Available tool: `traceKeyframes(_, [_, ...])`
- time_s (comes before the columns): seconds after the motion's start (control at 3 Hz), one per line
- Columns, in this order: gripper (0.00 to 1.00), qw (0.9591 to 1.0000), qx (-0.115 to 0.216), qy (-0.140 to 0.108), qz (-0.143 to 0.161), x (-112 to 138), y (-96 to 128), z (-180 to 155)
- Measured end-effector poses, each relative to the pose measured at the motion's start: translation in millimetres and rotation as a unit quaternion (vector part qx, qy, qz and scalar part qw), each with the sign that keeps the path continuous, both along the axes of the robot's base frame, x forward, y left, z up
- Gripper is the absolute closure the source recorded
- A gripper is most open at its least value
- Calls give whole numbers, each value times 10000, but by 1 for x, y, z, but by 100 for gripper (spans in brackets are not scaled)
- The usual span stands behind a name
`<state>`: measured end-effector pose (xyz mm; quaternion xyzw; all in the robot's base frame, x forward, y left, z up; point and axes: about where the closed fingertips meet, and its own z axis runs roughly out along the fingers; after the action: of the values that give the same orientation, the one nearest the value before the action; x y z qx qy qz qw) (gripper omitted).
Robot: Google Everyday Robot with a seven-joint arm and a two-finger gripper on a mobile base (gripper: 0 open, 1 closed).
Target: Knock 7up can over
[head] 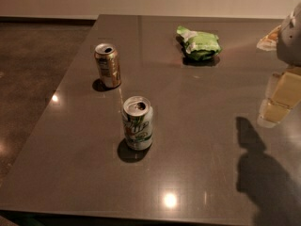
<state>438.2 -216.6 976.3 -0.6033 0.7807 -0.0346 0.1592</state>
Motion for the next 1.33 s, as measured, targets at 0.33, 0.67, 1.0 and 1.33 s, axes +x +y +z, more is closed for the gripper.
traceKeyframes(0.33, [0, 10000, 0, -1, 0, 0, 0, 0])
traceKeyframes(0.67, [0, 9989, 385, 32, 260, 4, 23, -5])
traceKeyframes(1.0, [0, 9957, 738, 99, 547, 6, 50, -13])
traceKeyframes(1.33, [0, 9902, 1072, 109, 893, 2, 87, -26])
